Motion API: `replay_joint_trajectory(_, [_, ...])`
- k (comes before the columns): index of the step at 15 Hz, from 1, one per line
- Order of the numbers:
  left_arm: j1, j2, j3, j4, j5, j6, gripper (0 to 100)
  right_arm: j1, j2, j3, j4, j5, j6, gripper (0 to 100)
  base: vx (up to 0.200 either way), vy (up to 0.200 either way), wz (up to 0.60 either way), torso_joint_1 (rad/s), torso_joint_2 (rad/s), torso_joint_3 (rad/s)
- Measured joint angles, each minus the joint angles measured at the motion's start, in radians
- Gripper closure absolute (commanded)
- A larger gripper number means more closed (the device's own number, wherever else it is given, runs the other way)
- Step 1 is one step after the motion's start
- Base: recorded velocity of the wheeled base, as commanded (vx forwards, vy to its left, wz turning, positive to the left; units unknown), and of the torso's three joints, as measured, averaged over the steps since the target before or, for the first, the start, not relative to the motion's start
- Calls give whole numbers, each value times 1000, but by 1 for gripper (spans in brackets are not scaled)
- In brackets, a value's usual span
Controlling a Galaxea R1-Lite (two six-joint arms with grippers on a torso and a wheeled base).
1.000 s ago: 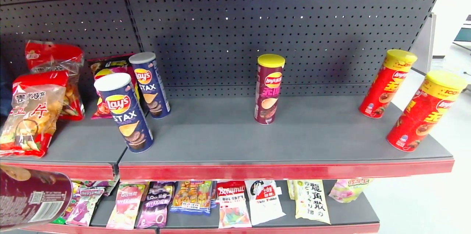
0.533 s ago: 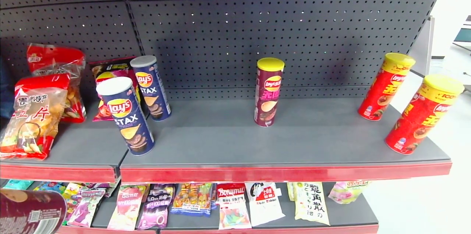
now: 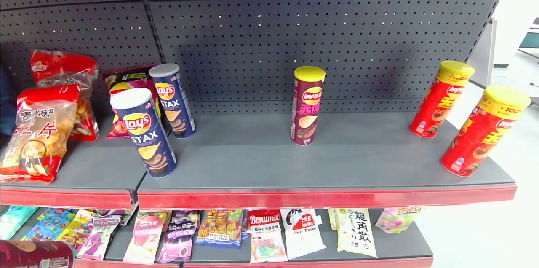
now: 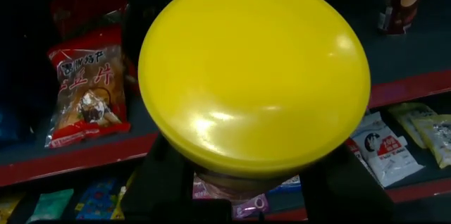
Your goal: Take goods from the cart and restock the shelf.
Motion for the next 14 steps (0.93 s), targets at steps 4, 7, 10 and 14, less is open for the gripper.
replay_joint_trajectory(4, [0,18,5,-3,17,0,100,168,411,-82,-230,36,-12,0,0,0,0,0,0,0])
replay_joint_trajectory(7, [0,36,3,-5,21,-1,100,218,719,-137,-454,47,4,0,0,0,0,0,0,0])
replay_joint_trajectory(10, [0,44,-4,-6,21,-1,100,239,963,-265,-534,59,36,0,0,0,0,0,0,0])
replay_joint_trajectory(14, [-1,49,-14,-5,33,-4,100,256,1174,-436,-553,62,53,0,0,0,0,0,0,0])
